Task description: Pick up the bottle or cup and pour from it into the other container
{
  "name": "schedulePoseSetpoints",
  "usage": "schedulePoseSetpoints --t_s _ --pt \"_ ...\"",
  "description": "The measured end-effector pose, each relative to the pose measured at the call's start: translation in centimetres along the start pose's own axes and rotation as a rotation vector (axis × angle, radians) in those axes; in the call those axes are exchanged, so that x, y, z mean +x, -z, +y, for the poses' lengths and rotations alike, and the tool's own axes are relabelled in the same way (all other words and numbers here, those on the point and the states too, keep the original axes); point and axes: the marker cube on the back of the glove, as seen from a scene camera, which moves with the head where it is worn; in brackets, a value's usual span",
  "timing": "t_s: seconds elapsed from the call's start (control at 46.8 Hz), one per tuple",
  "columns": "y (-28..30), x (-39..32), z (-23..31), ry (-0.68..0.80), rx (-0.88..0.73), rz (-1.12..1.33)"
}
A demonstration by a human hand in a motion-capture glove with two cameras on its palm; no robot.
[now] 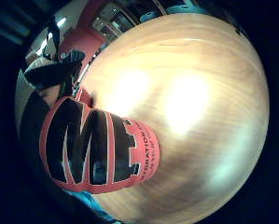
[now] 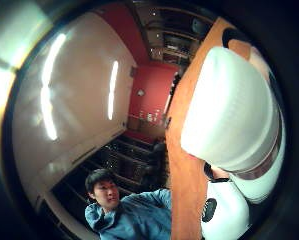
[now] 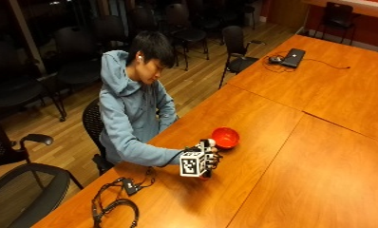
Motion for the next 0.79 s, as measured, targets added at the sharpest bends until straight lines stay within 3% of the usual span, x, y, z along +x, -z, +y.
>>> schedulePoseSetpoints --t_s 0.064,0.192,0.449,0.706,0.791 --pt "0.1 -0.6 2.6 0.012 -0.250 0.178" --pt "-3.6 -5.1 -1.1 0.056 -0.090 0.304" --pt "-0.3 -13.3 -6.4 0.074 -0.321 0.804" --pt "-10.6 -17.7 -7.9 0.092 -0.451 1.509" --pt "-14.8 -19.0 -7.7 0.126 -0.488 1.631"
